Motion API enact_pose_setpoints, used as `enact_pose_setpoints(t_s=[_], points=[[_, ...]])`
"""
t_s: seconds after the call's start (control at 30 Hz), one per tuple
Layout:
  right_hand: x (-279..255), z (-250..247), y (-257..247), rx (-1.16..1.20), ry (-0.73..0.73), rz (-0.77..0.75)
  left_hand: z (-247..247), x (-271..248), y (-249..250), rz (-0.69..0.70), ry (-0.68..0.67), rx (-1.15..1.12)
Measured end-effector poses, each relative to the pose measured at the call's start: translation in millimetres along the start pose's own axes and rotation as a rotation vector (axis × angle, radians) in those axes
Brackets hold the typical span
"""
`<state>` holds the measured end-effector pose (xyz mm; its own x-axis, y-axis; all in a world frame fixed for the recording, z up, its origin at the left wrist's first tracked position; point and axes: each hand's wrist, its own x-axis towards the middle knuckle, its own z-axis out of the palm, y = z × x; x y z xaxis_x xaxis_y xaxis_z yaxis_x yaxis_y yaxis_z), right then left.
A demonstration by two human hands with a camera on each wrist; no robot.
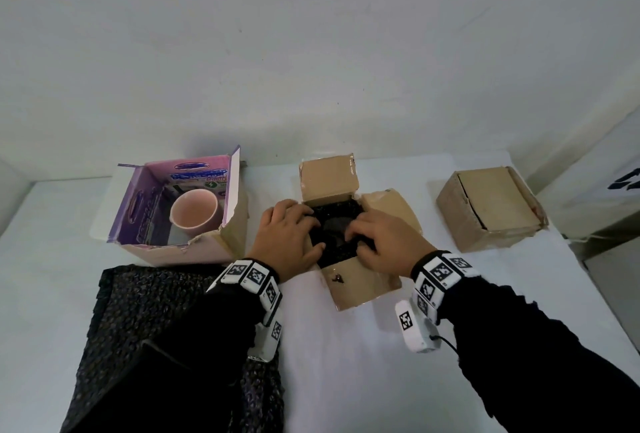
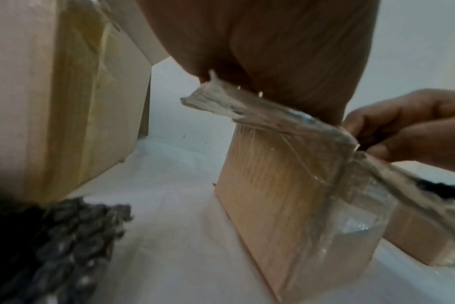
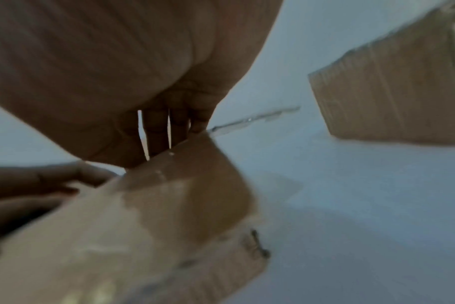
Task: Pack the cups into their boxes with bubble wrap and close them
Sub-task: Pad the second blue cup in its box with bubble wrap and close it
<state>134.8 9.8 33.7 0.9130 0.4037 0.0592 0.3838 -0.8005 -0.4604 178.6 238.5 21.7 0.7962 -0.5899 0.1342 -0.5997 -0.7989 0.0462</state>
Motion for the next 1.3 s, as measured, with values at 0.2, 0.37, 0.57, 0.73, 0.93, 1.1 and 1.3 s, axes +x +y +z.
enact_pose_setpoints(t_s=[0.2, 0.37, 0.57, 0.73, 0.93, 1.1, 1.3], points=[[-12.1, 3.6, 2.2, -0.148, 0.083, -0.114, 1.9, -9.2, 10.5, 0.159, 0.204, 0.007], [-24.6, 7.8, 2.5, -0.197, 0.087, -0.165, -1.0, -25.8, 13.4, 0.216, 0.145, 0.048], [-28.5, 11.9, 3.3, -0.380, 0.066, -0.146, -1.8, -25.0, 24.0, 0.181, 0.059, 0.193], [-29.7, 10.7, 0.7, -0.273, 0.036, -0.073, -5.3, -23.3, 31.2, 0.170, 0.043, 0.172], [-26.7, 12.4, -9.4, -0.301, -0.034, -0.017, 1.3, -34.8, 39.2, 0.165, 0.055, 0.165], [-27.8, 19.6, -10.9, -0.376, -0.003, 0.013, -3.8, -31.4, 46.0, 0.103, 0.007, 0.192], [-25.8, 24.5, -16.8, -0.413, -0.017, 0.032, -9.1, -35.4, 53.7, 0.018, 0.008, 0.282]])
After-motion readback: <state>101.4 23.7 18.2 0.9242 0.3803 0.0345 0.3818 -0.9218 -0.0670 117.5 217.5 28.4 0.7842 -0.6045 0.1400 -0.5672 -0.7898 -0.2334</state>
